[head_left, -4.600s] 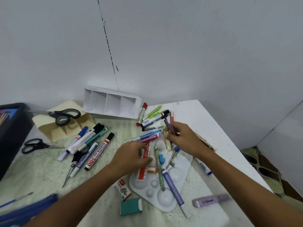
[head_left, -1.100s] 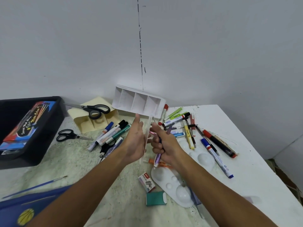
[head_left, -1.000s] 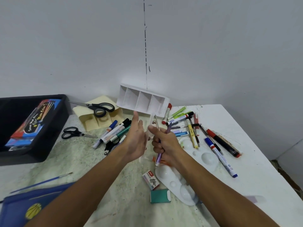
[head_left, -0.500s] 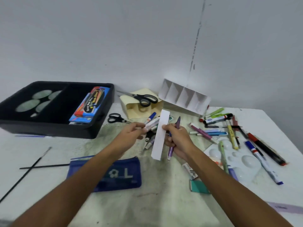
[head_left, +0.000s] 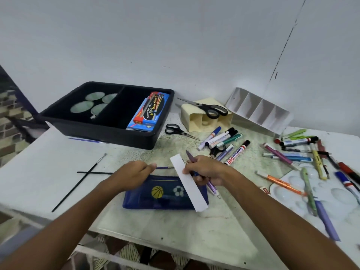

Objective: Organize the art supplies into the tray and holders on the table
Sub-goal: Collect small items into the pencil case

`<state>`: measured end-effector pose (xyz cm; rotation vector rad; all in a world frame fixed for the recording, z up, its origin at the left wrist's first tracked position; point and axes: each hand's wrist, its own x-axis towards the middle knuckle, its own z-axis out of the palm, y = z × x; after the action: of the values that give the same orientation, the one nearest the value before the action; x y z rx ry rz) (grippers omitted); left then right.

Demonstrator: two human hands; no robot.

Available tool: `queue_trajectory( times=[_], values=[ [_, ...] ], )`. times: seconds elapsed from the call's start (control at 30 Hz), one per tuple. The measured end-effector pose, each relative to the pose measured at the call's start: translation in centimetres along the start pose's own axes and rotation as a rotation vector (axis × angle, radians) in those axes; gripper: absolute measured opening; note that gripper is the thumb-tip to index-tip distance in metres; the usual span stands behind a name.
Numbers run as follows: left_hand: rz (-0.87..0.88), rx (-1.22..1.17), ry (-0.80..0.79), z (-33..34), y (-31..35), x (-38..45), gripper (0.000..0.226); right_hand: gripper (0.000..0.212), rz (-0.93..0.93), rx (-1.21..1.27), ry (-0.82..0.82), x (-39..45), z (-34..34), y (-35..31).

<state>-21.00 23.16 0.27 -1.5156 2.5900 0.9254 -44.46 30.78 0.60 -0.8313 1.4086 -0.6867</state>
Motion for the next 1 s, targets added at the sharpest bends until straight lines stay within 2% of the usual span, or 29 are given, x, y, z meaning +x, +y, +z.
queue_trajectory(
  times=[0.1, 0.27, 0.4, 0.53, 0.63, 0.73, 0.87, 1.0],
  values=[
    [-0.083, 0.009, -0.021, -0.6, -0.3, 0.3, 0.052, 0.017, -0.024, 0.03, 0.034, -0.4, 0.2, -0.2],
    [-0.188, -0.2, -0.132, -1.2, -0.8, 0.2, 0.037, 0.015, -0.074, 0.117, 0.012, -1.2, 0.4, -0.4],
    [-0.112, -0.332, -0.166, -1.2, -1.5, -0.3, 0.021, 0.019, -0.081, 0.118, -0.005, -2.0, 0.5, -0.6],
    [0.052, -0.451, -0.138, -1.6, -1.5, -0.6, 0.004, 0.013, -0.2, 0.291, -0.008, -2.8, 0.7, -1.6],
    [0.161, -0.47, -0.096, -1.8, -0.9, -1.0, 0.018, 0.015, -0.372, 0.434, 0.046, -3.1, 1.4, -3.1],
    [0.228, -0.406, -0.096, -1.7, -0.6, -1.3, 0.036, 0.006, -0.571, 0.54, 0.114, -3.0, 2.7, -4.3],
    [0.3, -0.378, -0.123, -1.4, -0.4, -1.6, 0.042, 0.012, -0.687, 0.366, 0.253, -2.2, 4.9, -3.9],
    [0.366, -0.436, -0.162, -1.5, -0.5, -2.0, 0.047, 0.022, -0.625, -0.035, 0.177, -1.7, 6.1, -2.0]
  ],
)
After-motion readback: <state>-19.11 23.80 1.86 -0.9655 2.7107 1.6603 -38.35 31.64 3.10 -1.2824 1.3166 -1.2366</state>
